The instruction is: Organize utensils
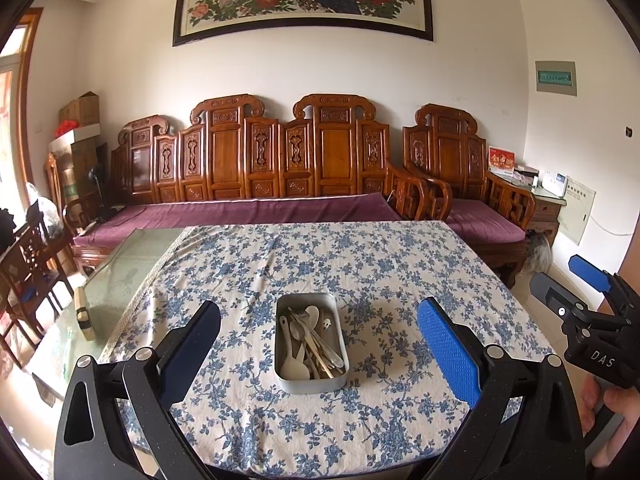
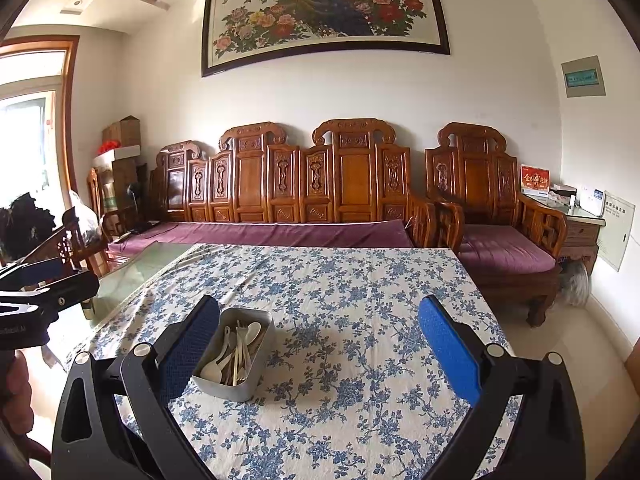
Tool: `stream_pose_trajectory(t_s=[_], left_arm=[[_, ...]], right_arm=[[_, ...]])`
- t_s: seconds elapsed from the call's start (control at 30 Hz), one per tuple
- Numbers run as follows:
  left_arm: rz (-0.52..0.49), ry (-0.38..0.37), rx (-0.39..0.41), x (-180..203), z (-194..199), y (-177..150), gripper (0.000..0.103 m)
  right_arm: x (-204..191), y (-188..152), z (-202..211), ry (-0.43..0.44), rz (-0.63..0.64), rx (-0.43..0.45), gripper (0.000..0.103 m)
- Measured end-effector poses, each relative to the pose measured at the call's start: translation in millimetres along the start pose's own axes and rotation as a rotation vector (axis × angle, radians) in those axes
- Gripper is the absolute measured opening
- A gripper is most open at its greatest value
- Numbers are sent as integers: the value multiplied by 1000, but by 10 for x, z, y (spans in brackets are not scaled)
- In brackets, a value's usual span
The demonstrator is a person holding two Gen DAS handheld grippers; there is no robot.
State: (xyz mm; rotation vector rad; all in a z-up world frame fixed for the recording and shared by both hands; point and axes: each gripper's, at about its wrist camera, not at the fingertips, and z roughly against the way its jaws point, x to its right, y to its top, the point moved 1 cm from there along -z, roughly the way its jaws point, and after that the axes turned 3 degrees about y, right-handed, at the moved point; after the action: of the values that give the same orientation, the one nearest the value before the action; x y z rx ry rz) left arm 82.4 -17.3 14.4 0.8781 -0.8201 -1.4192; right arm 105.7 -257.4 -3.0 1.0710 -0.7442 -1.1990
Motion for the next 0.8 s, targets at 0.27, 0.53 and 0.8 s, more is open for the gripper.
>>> stream_pose_trajectory(t_s=[0.27, 0.53, 0.8], left_arm=[[-1, 2, -1, 8, 3, -12, 95], [-2, 2, -2, 8, -4, -21, 95], [-2, 1, 1, 4, 1, -23, 95]], right_arm=[[-8, -5, -11, 1, 0, -2, 100], [-16, -53, -47, 4, 3, -7, 100], [-15, -68, -48, 5, 3, -8, 100]])
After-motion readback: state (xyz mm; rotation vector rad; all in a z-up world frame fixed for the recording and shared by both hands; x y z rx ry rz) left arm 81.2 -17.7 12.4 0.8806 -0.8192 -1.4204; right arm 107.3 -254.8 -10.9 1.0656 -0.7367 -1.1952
